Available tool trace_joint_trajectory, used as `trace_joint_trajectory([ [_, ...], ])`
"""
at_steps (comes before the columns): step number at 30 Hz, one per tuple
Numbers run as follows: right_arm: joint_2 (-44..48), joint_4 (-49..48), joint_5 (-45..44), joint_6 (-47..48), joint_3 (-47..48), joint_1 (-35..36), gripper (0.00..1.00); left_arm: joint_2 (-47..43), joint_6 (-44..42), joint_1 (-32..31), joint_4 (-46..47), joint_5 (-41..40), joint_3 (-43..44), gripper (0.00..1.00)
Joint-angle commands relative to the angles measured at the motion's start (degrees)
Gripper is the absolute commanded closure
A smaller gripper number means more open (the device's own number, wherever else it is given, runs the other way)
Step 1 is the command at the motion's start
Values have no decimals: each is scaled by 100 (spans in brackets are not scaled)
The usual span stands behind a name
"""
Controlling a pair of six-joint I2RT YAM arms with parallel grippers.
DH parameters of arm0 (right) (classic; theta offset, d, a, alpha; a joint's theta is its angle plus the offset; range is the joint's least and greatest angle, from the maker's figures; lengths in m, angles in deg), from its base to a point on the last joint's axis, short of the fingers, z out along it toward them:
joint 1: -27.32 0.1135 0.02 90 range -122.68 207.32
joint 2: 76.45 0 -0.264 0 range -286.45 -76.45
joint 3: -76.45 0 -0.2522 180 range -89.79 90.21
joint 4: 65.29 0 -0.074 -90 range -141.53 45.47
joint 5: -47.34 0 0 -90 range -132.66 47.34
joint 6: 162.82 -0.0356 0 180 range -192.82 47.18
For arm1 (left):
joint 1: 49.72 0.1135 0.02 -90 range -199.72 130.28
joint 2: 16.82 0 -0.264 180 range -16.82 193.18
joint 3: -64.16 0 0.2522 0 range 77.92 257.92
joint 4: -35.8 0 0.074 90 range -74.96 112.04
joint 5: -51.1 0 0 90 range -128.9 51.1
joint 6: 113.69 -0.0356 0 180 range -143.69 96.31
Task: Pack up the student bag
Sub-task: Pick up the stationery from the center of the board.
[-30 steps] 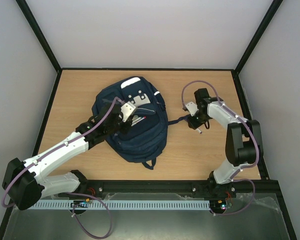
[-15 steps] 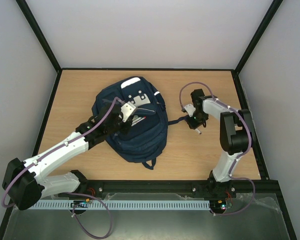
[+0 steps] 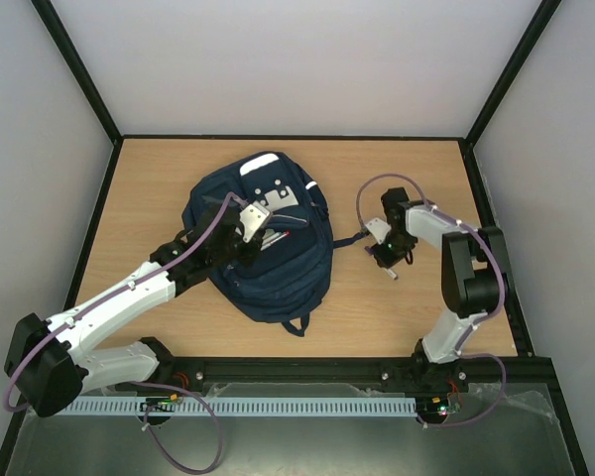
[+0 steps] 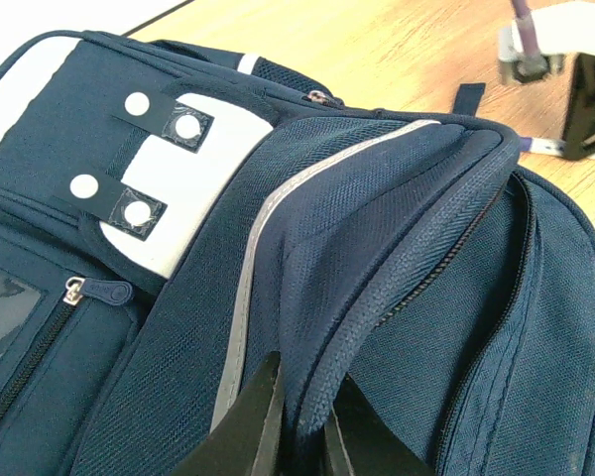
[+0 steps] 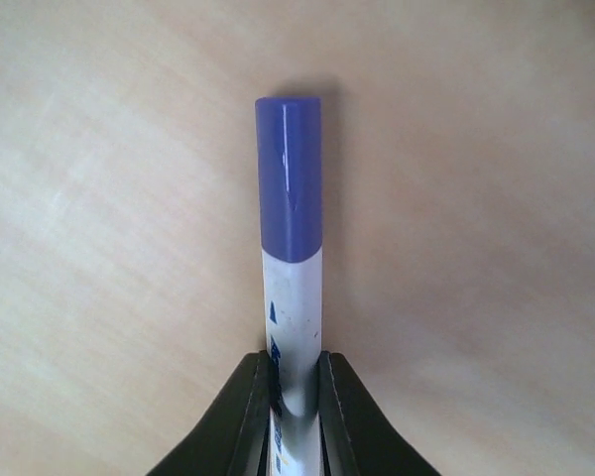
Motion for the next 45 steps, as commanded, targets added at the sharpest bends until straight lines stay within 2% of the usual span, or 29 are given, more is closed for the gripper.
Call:
trace_joint_trajectory([
  [1, 615, 609, 196, 592, -852, 315, 88, -103, 49, -20, 403, 119, 126, 91],
  [8, 1680, 588, -80, 861, -2144, 1273, 88, -49, 57, -20, 394, 137, 134, 91],
  [13, 1946, 569, -204, 560, -2173, 1285, 77, -24, 69, -20, 387, 140, 141, 91],
  [20, 2090, 387, -358, 461, -2331, 1289, 72, -22, 66, -29, 377, 137, 145, 91],
  [24, 1965, 219, -391, 396, -2502, 1290, 76, -29, 70, -37, 369, 137, 143, 91],
  [29, 1935, 171, -357, 335, -2517, 1290, 87, -39, 61, -47, 368, 128, 143, 91],
  [34, 2044, 310, -324, 272, -2339, 1371, 92, -47, 61, -55, 360, 128, 143, 90],
  [38, 2266, 476, -229, 164, -2091, 1708, 93, -57, 61, -55, 362, 128, 151, 90],
  [45, 2555, 730, -16, -43, -1274, 2704, 96, -48, 61, -60, 357, 128, 143, 90],
])
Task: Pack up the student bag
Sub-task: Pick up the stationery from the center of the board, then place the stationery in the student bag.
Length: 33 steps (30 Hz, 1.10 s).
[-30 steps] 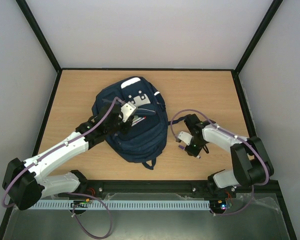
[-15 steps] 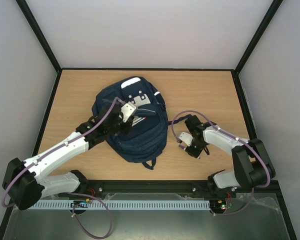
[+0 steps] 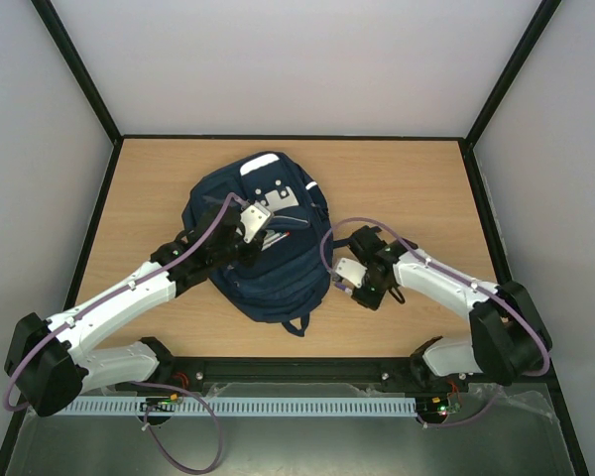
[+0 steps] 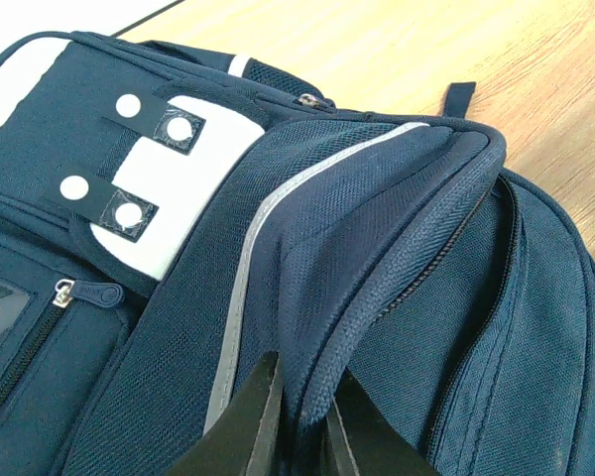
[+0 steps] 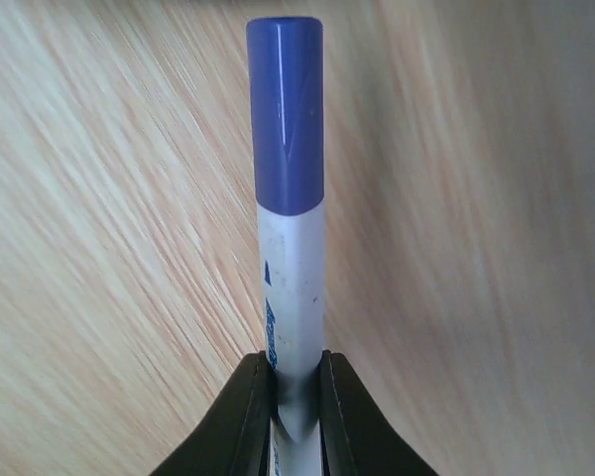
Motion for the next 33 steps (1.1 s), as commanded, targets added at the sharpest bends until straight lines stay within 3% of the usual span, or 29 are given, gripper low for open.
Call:
trace_joint_trajectory([
  [1, 271, 530, 178, -148, 691, 597, 96, -59, 57, -26, 358, 67, 143, 90],
  [10, 302, 1263, 136, 118, 1672, 2025, 95, -67, 56, -27, 356, 75, 147, 90],
  [19, -189, 1313, -521, 492, 2515, 2367, 95, -50, 53, -36, 357, 93, 145, 89],
  [33, -757, 60, -2679, 1430, 2692, 3023, 95, -41, 36, -36, 367, 89, 130, 89],
])
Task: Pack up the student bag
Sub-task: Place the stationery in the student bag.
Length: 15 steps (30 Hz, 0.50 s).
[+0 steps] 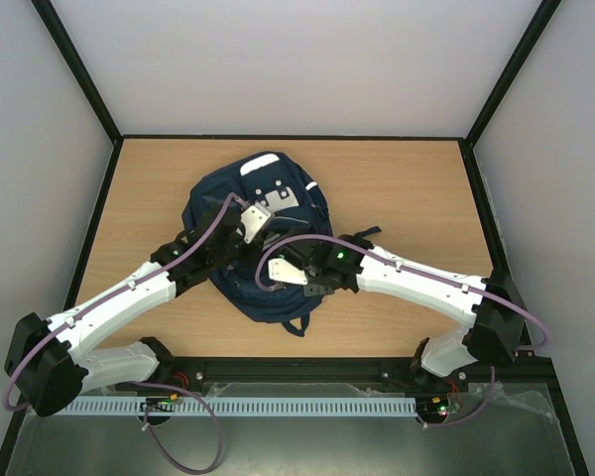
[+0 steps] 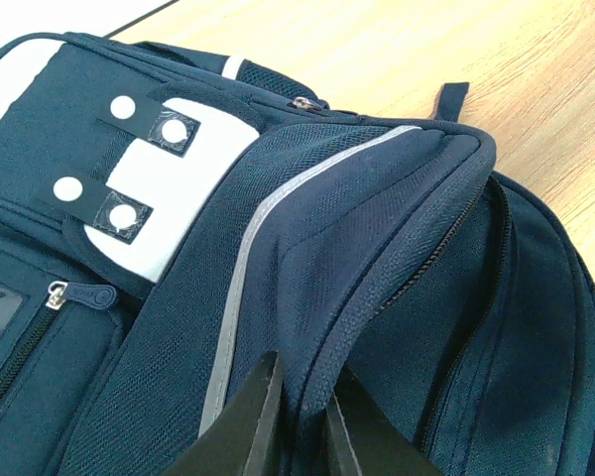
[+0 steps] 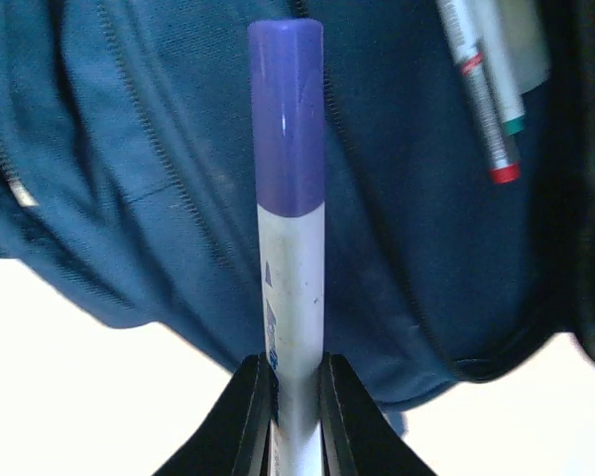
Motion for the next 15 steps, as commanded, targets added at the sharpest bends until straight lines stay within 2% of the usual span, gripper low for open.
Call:
trace_joint_trajectory([
  [1, -104, -580, -1082, 489, -119, 203, 95, -37, 43, -36, 368, 55, 129, 89],
  [4, -116, -1073, -1444, 755, -284, 308, 95, -32, 46, -36, 373, 60, 132, 89],
  [15, -186, -2275, -1824, 1536, -661, 424, 93, -15, 36, -36, 379, 51, 122, 89],
])
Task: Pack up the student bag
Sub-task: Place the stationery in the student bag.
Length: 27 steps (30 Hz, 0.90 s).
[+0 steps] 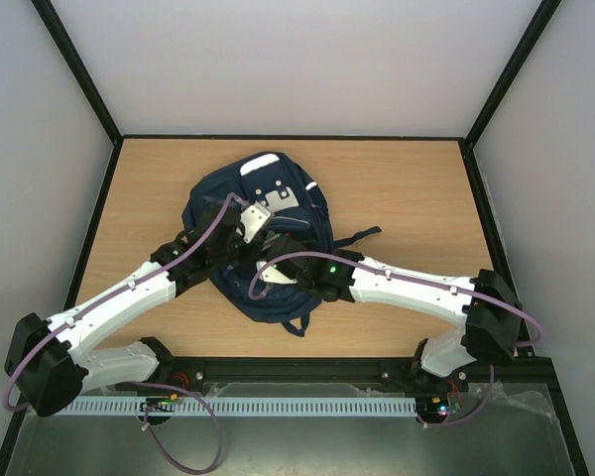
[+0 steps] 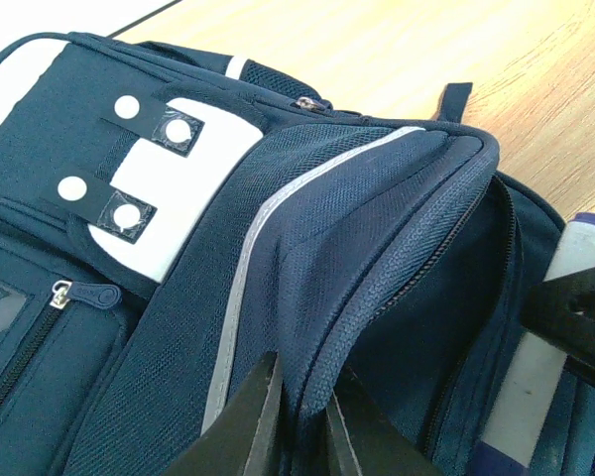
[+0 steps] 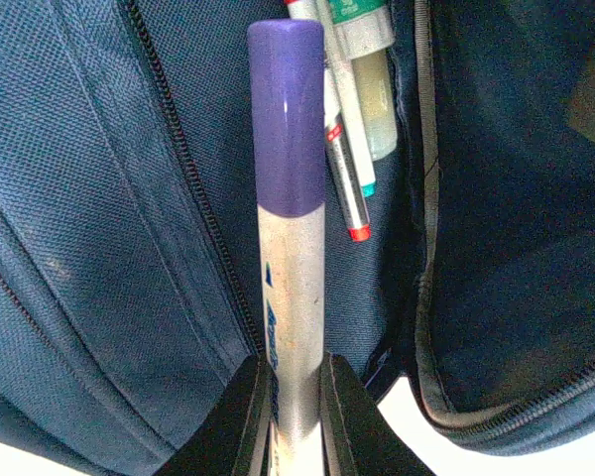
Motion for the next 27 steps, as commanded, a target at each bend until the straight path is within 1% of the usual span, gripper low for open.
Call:
trace_joint_trajectory([
  [1, -92, -609, -322, 465, -272, 47, 93, -15, 40, -37, 375, 54, 118, 89],
  [9, -263, -1492, -532, 895, -801, 47, 93, -15, 42, -38, 373, 56, 117, 89],
  [12, -350, -1769, -574, 939, -864, 52, 91, -21, 43, -38, 365, 53, 117, 89],
  [25, -836, -2866, -715, 1188, -995, 13, 90, -39, 46, -38, 359, 52, 118, 89],
  [27, -872, -2985, -692, 1247, -1006, -10, 88, -41, 50, -38, 358, 50, 117, 89],
])
